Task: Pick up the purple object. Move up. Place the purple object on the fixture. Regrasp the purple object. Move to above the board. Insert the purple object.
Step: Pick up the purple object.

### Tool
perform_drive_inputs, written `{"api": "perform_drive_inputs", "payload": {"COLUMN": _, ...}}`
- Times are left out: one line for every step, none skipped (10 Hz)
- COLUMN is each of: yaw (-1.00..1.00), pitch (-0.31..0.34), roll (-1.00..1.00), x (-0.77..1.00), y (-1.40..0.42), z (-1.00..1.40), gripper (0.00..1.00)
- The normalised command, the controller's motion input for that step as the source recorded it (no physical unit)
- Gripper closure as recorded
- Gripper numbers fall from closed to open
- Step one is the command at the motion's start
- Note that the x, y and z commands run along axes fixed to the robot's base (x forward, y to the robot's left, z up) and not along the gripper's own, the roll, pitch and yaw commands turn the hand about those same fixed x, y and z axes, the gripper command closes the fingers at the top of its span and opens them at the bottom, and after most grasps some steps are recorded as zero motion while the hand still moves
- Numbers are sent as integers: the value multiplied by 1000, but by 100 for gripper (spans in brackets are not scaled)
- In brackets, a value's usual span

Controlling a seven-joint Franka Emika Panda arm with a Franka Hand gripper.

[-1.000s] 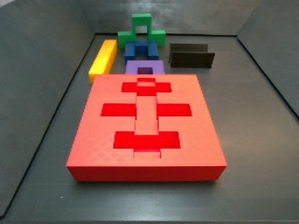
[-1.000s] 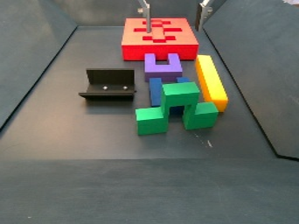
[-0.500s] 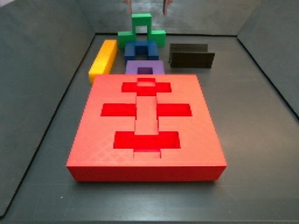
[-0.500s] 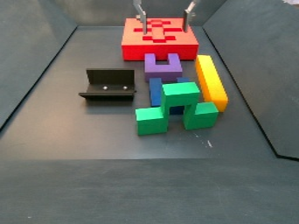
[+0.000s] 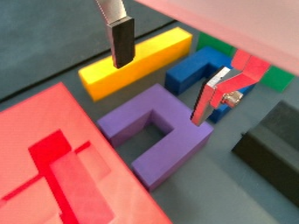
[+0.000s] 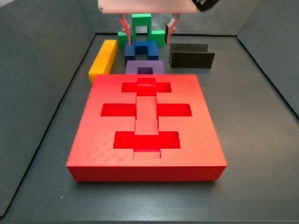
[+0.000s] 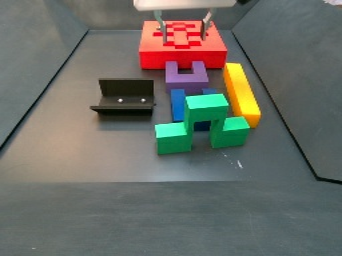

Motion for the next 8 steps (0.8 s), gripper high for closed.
{"api": "perform_drive_inputs", "payload": {"yaw": 0, "pitch": 0, "roll": 23, "x": -11, "y": 0, "z": -51, "gripper": 0}}
{"api": "perform_drive_inputs", "payload": {"yaw": -234, "pitch": 0, "roll": 34, "x": -357, "y": -23, "z": -457, "gripper": 0}}
{"api": "perform_drive_inputs", "payload": {"yaw": -326, "pitch": -26, "roll": 37, "x": -500, "y": -126, "z": -523, "gripper": 0}}
{"api": "perform_drive_inputs", "payload": {"yaw": -320, "pitch": -43, "roll": 29, "x": -506, "y": -154, "z": -526, "gripper": 0}}
{"api": "perform_drive_inputs", "payload": {"yaw": -280, "pitch": -66, "roll": 4, "x": -469, "y": -163, "z": -563, "gripper": 0}}
{"api": "perform_drive_inputs", "payload": {"yaw": -166, "pitch": -101, "roll": 19, "x": -277, "y": -243, "z": -514, "gripper": 0}}
{"api": "perform_drive_inputs", "payload": {"yaw": -3, "pitch": -134, "roll": 19, "x": 0, "y": -280, "z": -326, "gripper": 0}}
{"api": "perform_drive_inputs", "payload": {"yaw": -6, "pitch": -146, "roll": 107, "x": 0, "y": -194, "z": -383, "gripper": 0}}
